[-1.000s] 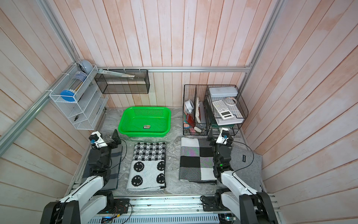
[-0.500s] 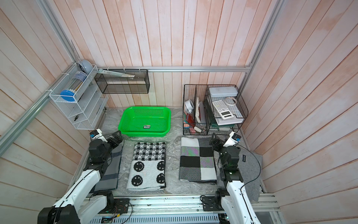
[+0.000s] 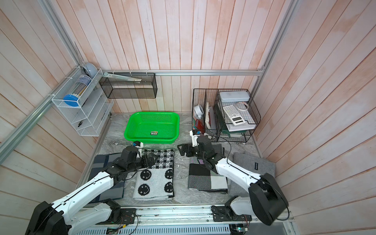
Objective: Put the folded scarf in the basket
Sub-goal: Adjust the scarf at the center of the board.
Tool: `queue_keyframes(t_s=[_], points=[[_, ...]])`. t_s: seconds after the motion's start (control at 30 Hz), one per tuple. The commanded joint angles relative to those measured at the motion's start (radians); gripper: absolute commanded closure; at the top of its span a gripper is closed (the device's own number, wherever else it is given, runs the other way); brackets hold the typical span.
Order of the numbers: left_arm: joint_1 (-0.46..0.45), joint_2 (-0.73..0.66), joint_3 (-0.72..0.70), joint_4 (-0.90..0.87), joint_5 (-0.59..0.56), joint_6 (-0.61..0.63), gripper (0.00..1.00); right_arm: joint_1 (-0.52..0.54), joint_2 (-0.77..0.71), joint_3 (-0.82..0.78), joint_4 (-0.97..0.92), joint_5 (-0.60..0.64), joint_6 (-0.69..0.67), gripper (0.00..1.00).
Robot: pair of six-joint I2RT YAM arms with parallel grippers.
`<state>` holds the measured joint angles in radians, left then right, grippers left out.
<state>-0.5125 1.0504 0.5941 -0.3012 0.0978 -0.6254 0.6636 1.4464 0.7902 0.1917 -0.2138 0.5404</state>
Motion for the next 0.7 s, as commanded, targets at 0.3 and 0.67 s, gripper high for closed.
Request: queue_keyframes(t_s=[0.3,0.67], points=[[-0.006,-0.161,-0.061,-0.083,-0.480,-0.003,0.00,0.082,0.362,0.277,-0.064,0.002,0.090,0.12],[-0.006,-0.078,-0.053,-0.182,-0.620,-0.003,0.00,0.113,0.459,0.319,-0.102,0.031,0.130,0.21]])
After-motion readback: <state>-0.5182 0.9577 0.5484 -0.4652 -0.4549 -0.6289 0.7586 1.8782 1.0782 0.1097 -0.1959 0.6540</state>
